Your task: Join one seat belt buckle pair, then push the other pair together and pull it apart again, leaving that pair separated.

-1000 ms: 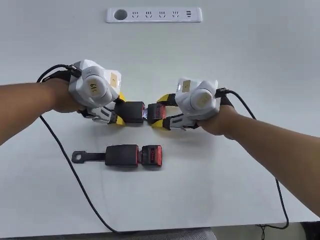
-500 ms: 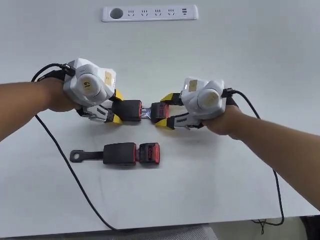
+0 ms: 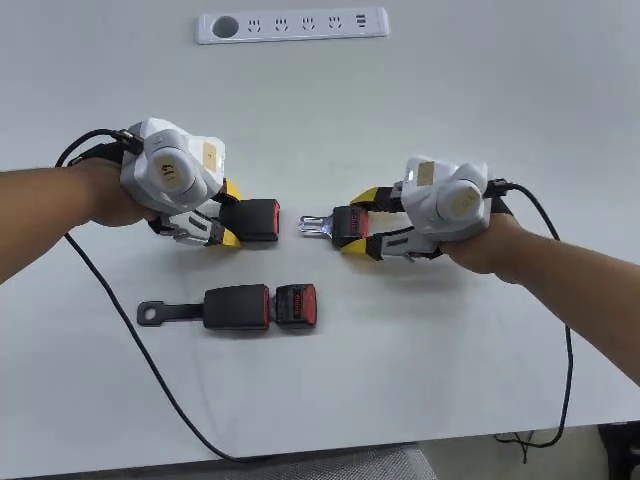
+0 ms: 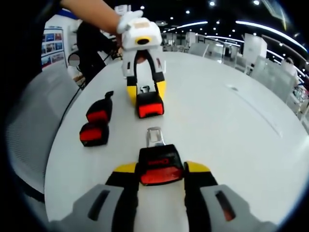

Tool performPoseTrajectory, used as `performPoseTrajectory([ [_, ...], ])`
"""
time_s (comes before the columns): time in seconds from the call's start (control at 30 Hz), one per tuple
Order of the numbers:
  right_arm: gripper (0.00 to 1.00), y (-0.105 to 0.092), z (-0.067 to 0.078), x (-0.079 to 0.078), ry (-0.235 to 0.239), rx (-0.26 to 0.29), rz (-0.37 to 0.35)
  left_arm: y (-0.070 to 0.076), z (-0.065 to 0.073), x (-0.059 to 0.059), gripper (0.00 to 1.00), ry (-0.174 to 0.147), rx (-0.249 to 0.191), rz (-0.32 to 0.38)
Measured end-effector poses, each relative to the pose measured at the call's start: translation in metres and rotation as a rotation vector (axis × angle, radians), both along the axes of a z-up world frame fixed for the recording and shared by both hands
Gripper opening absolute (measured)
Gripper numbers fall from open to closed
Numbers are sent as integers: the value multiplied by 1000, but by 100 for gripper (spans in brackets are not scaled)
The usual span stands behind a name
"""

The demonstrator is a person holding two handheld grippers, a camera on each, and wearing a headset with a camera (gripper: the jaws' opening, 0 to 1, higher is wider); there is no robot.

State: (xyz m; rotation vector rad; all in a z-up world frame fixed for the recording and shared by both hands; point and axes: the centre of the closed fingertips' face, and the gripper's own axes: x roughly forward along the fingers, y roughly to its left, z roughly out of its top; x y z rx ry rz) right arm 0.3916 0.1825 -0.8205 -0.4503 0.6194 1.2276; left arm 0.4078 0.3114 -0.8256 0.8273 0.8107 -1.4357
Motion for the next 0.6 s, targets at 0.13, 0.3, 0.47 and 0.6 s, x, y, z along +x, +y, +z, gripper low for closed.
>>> performPoseTrajectory([
  [0.13, 37, -15, -1, -2, 5, -8, -17, 0, 0, 0, 34, 1, -2, 1],
  [0.3, 37, -30, -2, -2, 13, -19, -30, 0, 0, 0, 34, 1, -2, 2],
  [0.47, 37, -42, -4, -2, 24, -34, -42, 0, 0, 0, 34, 2, -3, 3],
  [0.6, 37, -48, -4, -1, 29, -43, -50, 0, 0, 1, 34, 2, -2, 4],
])
